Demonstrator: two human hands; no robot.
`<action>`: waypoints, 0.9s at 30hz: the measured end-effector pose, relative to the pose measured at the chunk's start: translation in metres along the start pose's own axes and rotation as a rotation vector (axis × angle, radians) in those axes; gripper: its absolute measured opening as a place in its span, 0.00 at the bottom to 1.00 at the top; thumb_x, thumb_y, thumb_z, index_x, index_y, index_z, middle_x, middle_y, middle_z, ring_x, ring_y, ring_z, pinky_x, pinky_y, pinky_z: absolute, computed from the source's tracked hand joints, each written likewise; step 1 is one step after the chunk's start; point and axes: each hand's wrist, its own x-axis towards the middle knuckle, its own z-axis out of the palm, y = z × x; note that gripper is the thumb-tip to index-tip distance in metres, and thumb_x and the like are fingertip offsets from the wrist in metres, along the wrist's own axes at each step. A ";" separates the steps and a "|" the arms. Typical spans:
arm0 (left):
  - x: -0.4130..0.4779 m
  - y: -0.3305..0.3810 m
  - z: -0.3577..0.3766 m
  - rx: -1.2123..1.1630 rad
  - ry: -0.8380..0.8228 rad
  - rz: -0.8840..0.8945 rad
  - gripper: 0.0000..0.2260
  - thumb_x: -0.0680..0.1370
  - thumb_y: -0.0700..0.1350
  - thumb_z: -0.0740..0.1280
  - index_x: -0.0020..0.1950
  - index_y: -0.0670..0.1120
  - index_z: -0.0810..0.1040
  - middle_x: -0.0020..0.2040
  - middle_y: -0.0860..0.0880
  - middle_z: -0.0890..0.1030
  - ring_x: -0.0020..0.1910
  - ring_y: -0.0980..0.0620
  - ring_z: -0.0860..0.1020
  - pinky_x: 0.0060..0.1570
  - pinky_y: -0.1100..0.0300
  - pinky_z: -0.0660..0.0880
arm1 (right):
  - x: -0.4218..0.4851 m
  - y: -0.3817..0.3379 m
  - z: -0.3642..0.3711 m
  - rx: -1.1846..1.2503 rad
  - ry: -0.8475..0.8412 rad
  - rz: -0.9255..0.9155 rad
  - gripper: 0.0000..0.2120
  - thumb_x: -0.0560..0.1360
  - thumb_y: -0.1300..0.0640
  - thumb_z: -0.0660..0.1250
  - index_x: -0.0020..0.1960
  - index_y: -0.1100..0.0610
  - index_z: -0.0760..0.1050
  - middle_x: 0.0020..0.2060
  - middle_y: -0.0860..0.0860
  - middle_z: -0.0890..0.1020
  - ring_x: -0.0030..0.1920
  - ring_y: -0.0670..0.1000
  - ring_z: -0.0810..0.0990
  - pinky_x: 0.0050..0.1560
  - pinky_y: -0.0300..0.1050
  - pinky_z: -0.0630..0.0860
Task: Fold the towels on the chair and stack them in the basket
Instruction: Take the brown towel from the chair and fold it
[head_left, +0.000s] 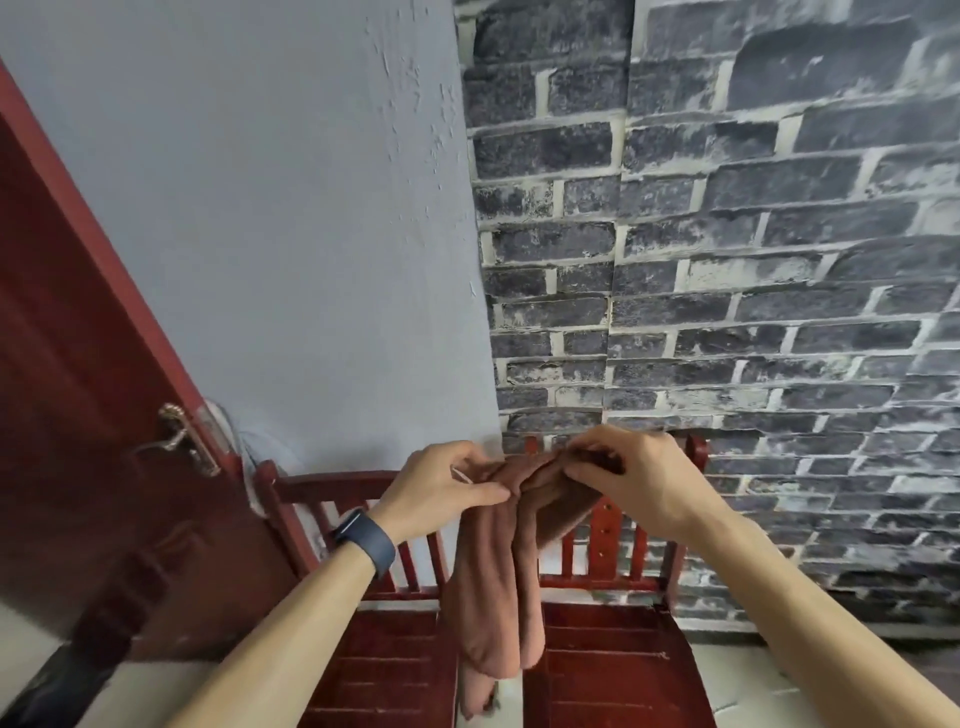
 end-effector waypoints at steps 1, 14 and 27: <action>-0.009 -0.002 -0.013 0.022 0.001 0.004 0.09 0.68 0.54 0.78 0.44 0.56 0.82 0.38 0.59 0.83 0.39 0.60 0.81 0.44 0.60 0.76 | 0.000 -0.011 0.000 -0.002 -0.013 0.005 0.08 0.75 0.45 0.71 0.55 0.40 0.79 0.43 0.36 0.82 0.42 0.38 0.81 0.43 0.32 0.76; -0.049 -0.021 -0.189 0.528 0.160 0.135 0.09 0.67 0.59 0.76 0.41 0.58 0.80 0.39 0.59 0.78 0.41 0.57 0.78 0.44 0.56 0.77 | 0.039 -0.168 0.025 -0.230 -0.197 -0.111 0.12 0.67 0.47 0.76 0.44 0.45 0.74 0.40 0.44 0.80 0.41 0.45 0.78 0.43 0.44 0.76; -0.046 -0.014 -0.229 0.511 0.263 0.141 0.24 0.72 0.65 0.68 0.31 0.46 0.71 0.26 0.50 0.72 0.32 0.45 0.72 0.33 0.56 0.65 | 0.052 -0.172 0.028 -0.153 0.452 -0.312 0.06 0.73 0.53 0.76 0.47 0.51 0.81 0.53 0.45 0.78 0.53 0.47 0.74 0.52 0.39 0.71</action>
